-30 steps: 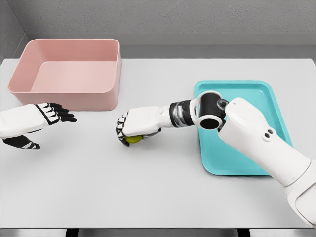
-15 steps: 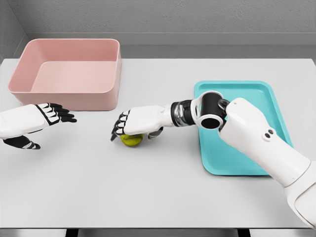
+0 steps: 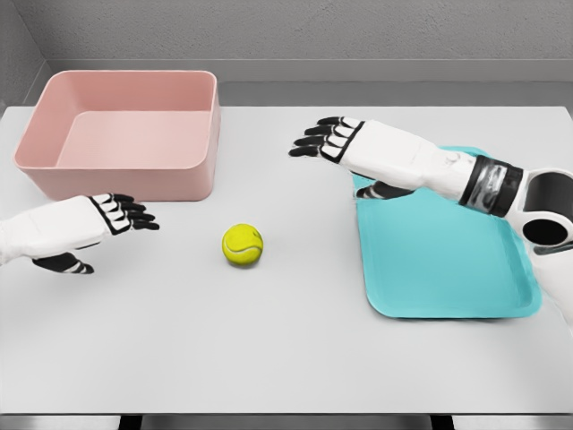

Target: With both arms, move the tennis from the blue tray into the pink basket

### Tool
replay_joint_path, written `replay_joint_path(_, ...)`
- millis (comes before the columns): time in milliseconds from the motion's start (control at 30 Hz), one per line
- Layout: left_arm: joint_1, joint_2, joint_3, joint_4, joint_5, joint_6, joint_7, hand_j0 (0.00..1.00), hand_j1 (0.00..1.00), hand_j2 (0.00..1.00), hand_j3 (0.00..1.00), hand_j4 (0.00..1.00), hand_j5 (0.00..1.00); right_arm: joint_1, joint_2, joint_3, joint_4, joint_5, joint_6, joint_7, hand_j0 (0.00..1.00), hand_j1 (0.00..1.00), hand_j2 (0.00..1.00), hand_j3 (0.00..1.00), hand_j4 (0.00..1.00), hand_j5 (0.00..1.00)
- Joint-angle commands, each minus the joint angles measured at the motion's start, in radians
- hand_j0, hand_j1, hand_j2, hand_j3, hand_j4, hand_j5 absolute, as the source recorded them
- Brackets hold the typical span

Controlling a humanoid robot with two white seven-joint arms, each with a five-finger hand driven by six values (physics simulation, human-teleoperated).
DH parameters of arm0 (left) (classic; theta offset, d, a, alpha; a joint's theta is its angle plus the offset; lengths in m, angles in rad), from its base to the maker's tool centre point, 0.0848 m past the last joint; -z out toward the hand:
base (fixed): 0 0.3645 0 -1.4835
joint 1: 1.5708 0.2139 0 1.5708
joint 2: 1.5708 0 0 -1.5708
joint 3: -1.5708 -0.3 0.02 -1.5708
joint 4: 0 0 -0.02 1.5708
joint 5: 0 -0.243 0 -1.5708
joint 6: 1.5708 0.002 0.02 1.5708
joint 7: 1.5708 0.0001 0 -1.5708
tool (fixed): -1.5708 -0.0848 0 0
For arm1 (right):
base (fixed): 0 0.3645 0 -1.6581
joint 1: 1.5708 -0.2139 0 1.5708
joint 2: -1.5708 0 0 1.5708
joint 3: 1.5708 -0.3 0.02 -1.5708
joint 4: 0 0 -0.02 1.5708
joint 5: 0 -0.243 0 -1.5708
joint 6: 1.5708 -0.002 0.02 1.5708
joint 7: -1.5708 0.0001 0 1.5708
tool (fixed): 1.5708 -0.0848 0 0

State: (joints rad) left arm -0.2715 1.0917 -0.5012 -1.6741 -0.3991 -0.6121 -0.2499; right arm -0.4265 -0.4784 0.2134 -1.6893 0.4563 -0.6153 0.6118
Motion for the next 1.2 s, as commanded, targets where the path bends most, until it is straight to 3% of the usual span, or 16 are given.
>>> replay_joint_path(0,0.0,-0.058,0.0,-0.009,-0.058,0.001,-0.002,1.0,1.0,1.0,1.0,1.0,1.0,0.006,-0.022,-0.216,-0.024,-0.082,0.004,-0.001,1.0,1.0,1.0,1.0,1.0,1.0)
replay_joint_path(133,-0.017,-0.108,-0.01,-0.053,-0.099,0.001,-0.029,1.0,1.0,1.0,1.0,1.0,1.0,0.114,-0.049,-0.308,-0.04,-0.084,0.004,-0.001,1.0,1.0,1.0,1.0,1.0,1.0)
replay_joint_path(233,-0.071,-0.142,-0.053,-0.055,-0.101,0.001,-0.048,1.0,1.0,1.0,1.0,1.0,1.0,0.207,-0.04,-0.4,-0.041,-0.084,0.004,-0.001,1.0,1.0,1.0,1.0,1.0,1.0)
replay_joint_path(333,-0.097,-0.168,-0.063,-0.056,-0.113,0.001,-0.048,1.0,1.0,1.0,1.0,1.0,1.0,0.259,-0.039,-0.411,-0.032,-0.085,0.004,-0.001,1.0,1.0,1.0,1.0,1.0,1.0)
replay_joint_path(400,-0.149,-0.176,-0.128,-0.055,-0.113,0.001,-0.048,1.0,1.0,1.0,1.0,1.0,1.0,0.293,-0.037,-0.414,-0.024,-0.085,0.004,-0.001,1.0,1.0,1.0,1.0,1.0,1.0)
replay_joint_path(833,-0.331,-0.254,-0.341,-0.035,-0.118,0.001,-0.048,1.0,1.0,1.0,1.0,1.0,1.0,0.302,-0.011,-0.419,-0.027,-0.087,0.004,-0.001,1.0,1.0,1.0,1.0,1.0,1.0)
replay_joint_path(1167,-0.423,-0.308,-0.424,0.045,-0.109,0.001,-0.048,1.0,1.0,1.0,1.0,1.0,1.0,0.301,-0.011,-0.419,-0.027,-0.087,0.004,-0.001,1.0,1.0,1.0,1.0,1.0,1.0)
